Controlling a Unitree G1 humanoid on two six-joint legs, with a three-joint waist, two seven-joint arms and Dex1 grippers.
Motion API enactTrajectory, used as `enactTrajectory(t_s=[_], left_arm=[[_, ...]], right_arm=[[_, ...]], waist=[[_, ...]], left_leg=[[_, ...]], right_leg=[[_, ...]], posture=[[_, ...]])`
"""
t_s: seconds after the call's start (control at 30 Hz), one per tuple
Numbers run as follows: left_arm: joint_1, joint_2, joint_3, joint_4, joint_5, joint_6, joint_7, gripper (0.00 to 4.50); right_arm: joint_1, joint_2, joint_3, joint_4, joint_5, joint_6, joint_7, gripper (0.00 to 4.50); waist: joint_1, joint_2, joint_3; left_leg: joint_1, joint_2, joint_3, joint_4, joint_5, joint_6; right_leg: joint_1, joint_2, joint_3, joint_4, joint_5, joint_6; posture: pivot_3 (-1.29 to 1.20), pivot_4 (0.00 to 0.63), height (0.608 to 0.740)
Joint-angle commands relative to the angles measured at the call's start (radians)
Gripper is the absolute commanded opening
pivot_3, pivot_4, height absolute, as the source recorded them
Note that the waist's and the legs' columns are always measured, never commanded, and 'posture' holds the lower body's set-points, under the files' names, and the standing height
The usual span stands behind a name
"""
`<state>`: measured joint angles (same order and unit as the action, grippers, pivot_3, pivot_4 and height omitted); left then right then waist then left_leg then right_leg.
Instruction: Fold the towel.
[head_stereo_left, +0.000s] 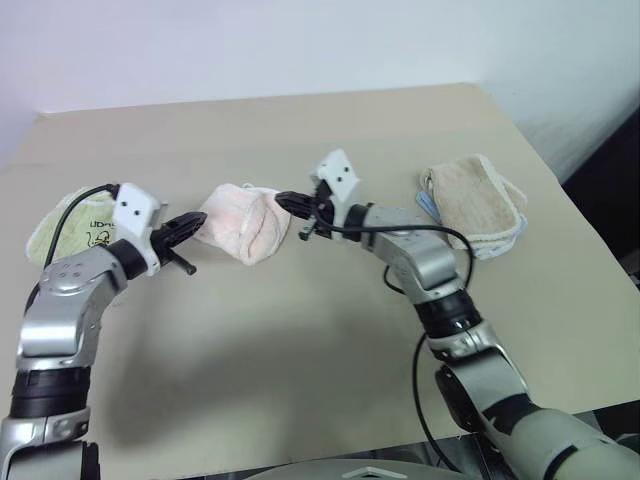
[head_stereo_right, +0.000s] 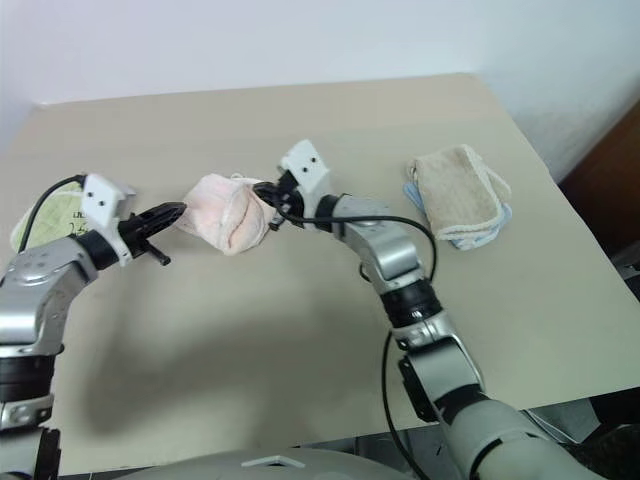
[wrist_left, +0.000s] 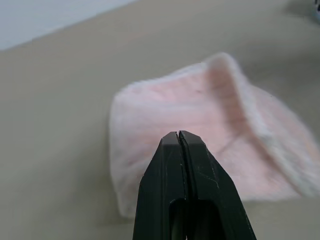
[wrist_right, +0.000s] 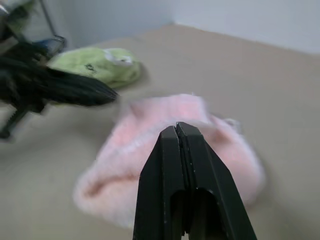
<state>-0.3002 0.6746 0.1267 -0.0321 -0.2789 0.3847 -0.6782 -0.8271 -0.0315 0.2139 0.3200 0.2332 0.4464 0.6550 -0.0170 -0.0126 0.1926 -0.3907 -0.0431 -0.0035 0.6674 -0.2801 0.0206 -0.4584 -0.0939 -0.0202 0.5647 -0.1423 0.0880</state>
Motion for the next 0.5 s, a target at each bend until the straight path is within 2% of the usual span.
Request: enactTrajectory(t_s=[0.03,0.17,0.27,0.33,0.5], left_arm=[[-0.037,-0.023,-0.085,0.099,0.124,-0.068,0.055,0.04],[-0.093,-0.069,-0.168,0.228,0.205,-0.108,0.074,0.04],[-0.108,-0.085,-0.167,0.258,0.212,-0.122,0.076,0.04],[-0.108,-0.096,-0.129,0.236,0.175,-0.127,0.064,0.04],[-0.114,-0.141,0.075,0.070,-0.105,-0.023,0.006,0.04]], right_arm=[[-0.062,0.044,-0.012,0.150,-0.012,-0.018,-0.006,0.00],[-0.104,0.072,0.042,0.369,-0.113,-0.080,-0.025,0.00],[-0.120,0.082,0.033,0.438,-0.136,-0.106,-0.034,0.00],[-0.117,0.077,0.024,0.439,-0.139,-0.118,-0.026,0.00],[-0.077,0.038,-0.029,0.286,-0.097,-0.129,-0.001,0.00]], waist=[[0.000,0.000,0.000],[0.004,0.000,0.000],[-0.002,0.001,-0.001],[-0.001,0.001,-0.001],[-0.001,0.000,-0.001]], left_leg=[[0.000,0.000,0.000,0.000,0.000,0.000],[-0.001,0.000,0.000,-0.001,0.000,0.000],[0.000,-0.002,0.000,0.000,0.000,0.000],[0.001,-0.002,0.000,0.000,0.000,-0.001],[0.000,-0.001,-0.001,0.000,0.001,-0.002]], right_leg=[[0.000,0.000,0.000,0.000,0.000,0.000],[-0.001,0.000,0.000,0.003,0.000,0.000],[-0.001,-0.001,0.000,0.004,0.000,0.000],[-0.001,-0.001,0.001,0.006,0.000,0.000],[-0.004,-0.002,0.001,0.010,0.000,0.000]], posture=[[0.00,0.150,0.731],[0.00,0.150,0.731],[0.00,0.150,0.731],[0.00,0.150,0.731],[0.00,0.150,0.731]])
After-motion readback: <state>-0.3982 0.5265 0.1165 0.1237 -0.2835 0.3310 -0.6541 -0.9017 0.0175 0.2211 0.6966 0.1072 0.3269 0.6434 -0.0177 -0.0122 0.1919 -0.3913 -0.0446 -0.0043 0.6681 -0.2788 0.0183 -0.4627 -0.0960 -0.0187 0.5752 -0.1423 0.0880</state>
